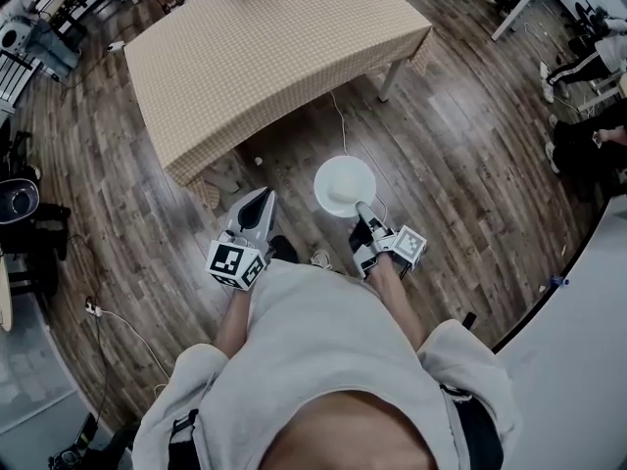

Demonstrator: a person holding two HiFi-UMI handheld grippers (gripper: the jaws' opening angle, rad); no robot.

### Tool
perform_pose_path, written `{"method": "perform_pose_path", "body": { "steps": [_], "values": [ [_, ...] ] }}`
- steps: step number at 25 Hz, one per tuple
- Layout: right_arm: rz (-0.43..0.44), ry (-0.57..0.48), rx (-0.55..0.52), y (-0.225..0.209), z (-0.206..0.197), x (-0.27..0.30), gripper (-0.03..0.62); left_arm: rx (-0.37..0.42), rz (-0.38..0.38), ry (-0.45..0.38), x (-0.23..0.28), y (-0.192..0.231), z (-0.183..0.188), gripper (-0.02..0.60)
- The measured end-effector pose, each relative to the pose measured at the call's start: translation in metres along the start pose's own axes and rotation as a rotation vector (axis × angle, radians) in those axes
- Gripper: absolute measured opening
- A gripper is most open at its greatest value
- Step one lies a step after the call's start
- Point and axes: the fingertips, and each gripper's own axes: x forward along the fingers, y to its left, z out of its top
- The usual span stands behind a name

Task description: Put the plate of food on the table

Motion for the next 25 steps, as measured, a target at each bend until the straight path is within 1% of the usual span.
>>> {"method": "perform_pose_path", "body": {
  "steps": [14, 19, 25],
  "values": [
    [0.003, -0.035, 0.015, -0.005, 0.025, -0.006, 0.015, 0.0, -0.02, 0.025, 0.023, -0.01, -0.006, 0.009],
    [-0.012, -0.047, 0.008, -0.007, 0.029, -0.01, 0.014, 0.005, -0.035, 0.035, 0.03, -0.009, -0.005, 0.009],
    [-0.002, -0.072, 0.022, -0.009, 0.038, -0.008, 0.014, 0.024, -0.046, 0.049, 0.042, 0.0, -0.001, 0.009]
  ]
}}
